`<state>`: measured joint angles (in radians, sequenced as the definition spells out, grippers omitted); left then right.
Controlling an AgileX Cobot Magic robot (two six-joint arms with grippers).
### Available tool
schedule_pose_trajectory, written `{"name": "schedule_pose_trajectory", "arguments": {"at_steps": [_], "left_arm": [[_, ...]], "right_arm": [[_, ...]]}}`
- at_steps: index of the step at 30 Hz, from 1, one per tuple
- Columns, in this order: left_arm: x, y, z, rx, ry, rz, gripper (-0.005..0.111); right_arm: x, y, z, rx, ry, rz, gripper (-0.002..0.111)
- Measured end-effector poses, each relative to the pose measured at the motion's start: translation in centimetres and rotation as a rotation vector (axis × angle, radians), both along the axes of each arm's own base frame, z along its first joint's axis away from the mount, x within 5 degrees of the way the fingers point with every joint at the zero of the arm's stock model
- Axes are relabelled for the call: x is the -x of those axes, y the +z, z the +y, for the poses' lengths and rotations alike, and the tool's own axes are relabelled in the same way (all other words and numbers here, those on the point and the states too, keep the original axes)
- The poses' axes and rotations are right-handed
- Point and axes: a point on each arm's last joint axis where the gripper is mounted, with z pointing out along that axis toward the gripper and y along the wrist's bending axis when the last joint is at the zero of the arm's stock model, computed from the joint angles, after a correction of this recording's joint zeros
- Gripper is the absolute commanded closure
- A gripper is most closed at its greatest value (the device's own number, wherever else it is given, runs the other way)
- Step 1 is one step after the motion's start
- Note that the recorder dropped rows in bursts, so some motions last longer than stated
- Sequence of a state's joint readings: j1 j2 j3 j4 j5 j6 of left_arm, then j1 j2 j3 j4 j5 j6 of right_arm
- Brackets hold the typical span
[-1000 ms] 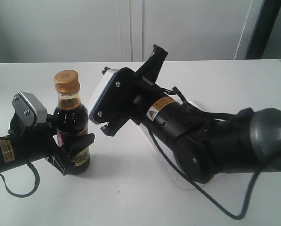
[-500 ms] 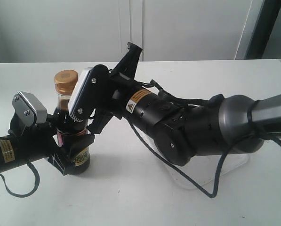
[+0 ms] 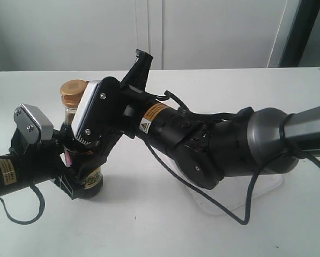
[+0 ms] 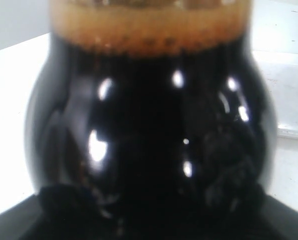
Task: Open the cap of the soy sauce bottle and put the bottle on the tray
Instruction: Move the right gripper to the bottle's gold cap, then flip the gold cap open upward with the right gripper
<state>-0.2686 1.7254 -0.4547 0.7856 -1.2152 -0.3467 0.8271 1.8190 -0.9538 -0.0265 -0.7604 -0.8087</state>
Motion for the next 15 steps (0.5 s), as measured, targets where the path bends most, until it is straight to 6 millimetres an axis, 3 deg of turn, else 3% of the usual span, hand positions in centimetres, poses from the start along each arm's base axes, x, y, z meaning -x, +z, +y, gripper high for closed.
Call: {"name": "schedule_pose_trajectory", "arguments": {"at_steps": [15], "left_arm": [[0.0, 0.0, 0.0, -0.001, 0.0, -0.001, 0.106]], "right_arm": [[0.15, 0.52, -0.02, -0.034, 0.01, 0.006, 0.108]]}}
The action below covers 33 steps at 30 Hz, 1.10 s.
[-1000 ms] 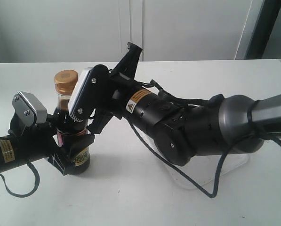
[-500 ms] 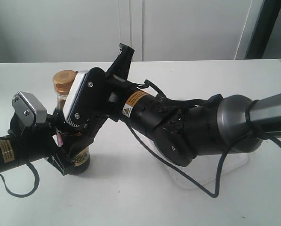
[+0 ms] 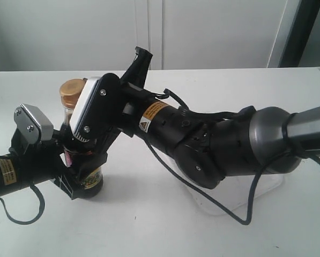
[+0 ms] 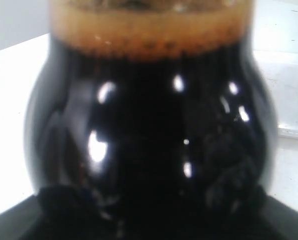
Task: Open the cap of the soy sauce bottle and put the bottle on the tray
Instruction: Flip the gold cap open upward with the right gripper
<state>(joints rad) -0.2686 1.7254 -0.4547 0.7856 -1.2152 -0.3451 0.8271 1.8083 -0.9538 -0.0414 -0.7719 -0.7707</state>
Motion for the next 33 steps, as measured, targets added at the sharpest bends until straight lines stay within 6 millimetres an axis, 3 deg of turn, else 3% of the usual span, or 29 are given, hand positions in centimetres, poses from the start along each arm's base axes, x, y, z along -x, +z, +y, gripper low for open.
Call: {"name": "schedule_pose_trajectory", "arguments": {"at_steps": [12, 13, 16, 18, 21, 33], "left_arm": [[0.0, 0.0, 0.0, -0.002, -0.002, -0.002, 0.106], [0.0, 0.0, 0.0, -0.003, -0.004, -0.002, 0.106], [0.0, 0.0, 0.0, -0.005, -0.005, -0.004, 0.106], [0.0, 0.0, 0.0, -0.005, -0.005, -0.004, 0.106], [0.0, 0.0, 0.0, -0.005, -0.005, -0.004, 0.106], [0.0, 0.0, 0.0, -0.005, -0.002, -0.003, 0.106]], "right_arm": [[0.5, 0.9, 0.1, -0.033, 0.028, -0.017, 0.108], [0.9, 1.4, 0.3, -0.048, 0.045, -0.04, 0.108], [5.3, 5.4, 1.9, -0.137, 0.226, -0.14, 0.108], [7.1, 6.7, 2.3, -0.158, 0.281, -0.157, 0.108], [5.8, 7.0, 1.4, -0.268, 0.139, -0.025, 0.108], [0.5, 6.4, -2.8, -0.452, -0.044, 0.245, 0.108]]}}
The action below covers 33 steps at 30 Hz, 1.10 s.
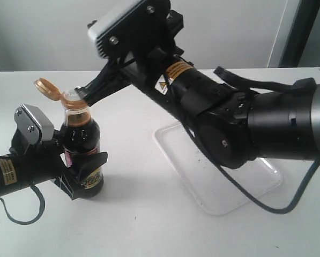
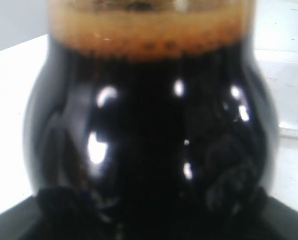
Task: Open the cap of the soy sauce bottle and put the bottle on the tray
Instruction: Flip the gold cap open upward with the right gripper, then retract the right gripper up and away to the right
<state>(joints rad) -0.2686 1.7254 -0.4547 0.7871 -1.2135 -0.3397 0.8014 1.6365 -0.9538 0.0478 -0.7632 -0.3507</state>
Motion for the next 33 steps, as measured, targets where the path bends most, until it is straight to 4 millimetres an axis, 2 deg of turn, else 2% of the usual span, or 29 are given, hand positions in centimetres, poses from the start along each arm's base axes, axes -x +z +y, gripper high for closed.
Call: {"name": "schedule_pose_trajectory", "arguments": {"at_steps": [6, 15, 26, 33], "left_arm": [[0.0, 0.0, 0.0, 0.0, 0.0, 0.0, 0.106], [0.0, 0.0, 0.0, 0.0, 0.0, 0.0, 0.106], [0.0, 0.0, 0.0, 0.0, 0.0, 0.0, 0.106], [0.0, 0.0, 0.0, 0.0, 0.0, 0.0, 0.106]], "right_arm": [[-2.6, -1.6, -2.7, 0.086, -0.094, 0.154, 0.108], [-5.1, -3.9, -6.5, 0.257, -0.212, 0.401, 0.108], [-7.3, -3.2, -11.0, 0.488, -0.314, 0.785, 0.108], [-7.8, -3.3, -15.4, 0.573, -0.408, 0.978, 0.108]]}}
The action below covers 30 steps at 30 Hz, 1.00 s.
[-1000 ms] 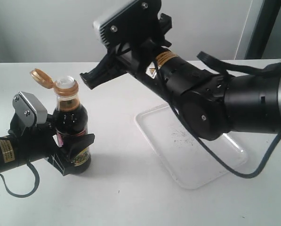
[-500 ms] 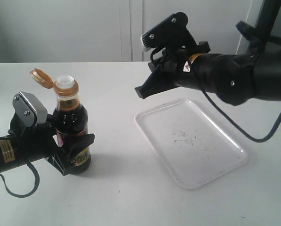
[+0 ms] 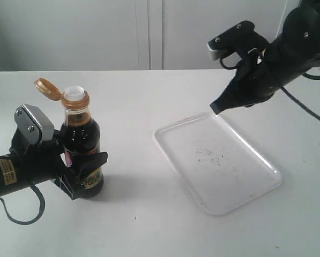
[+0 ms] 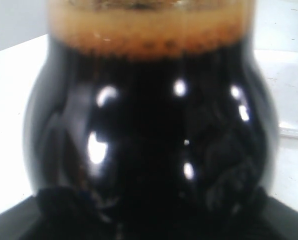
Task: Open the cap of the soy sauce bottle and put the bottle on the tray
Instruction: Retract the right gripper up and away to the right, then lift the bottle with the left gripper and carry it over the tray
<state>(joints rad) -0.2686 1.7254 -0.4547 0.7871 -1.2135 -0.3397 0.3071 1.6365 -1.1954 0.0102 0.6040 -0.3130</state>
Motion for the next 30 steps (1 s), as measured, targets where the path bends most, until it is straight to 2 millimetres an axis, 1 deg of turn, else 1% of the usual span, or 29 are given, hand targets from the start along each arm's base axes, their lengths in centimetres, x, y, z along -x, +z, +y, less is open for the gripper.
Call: {"name": "schedule_pose_trajectory", "arguments": {"at_steps": [4, 10, 13, 20, 30], "left_arm": [[0.0, 0.0, 0.0, 0.0, 0.0, 0.0, 0.106], [0.0, 0.0, 0.0, 0.0, 0.0, 0.0, 0.106], [0.0, 0.0, 0.0, 0.002, -0.003, -0.002, 0.106], [0.0, 0.0, 0.0, 0.004, -0.003, -0.003, 0.107], [0.0, 1.0, 0.4, -0.034, 0.04, -0.013, 0.107]], "right_arm": [[-0.4, -0.2, -2.7, 0.014, -0.076, 0.037, 0.108], [-1.2, -0.2, -6.9, 0.016, -0.194, 0.03, 0.108], [-1.4, -0.1, -8.2, 0.013, -0.233, 0.019, 0.108], [-1.8, 0.2, -8.6, 0.003, -0.243, -0.035, 0.108], [-1.8, 0.1, -8.5, -0.001, -0.246, -0.023, 0.108]]}}
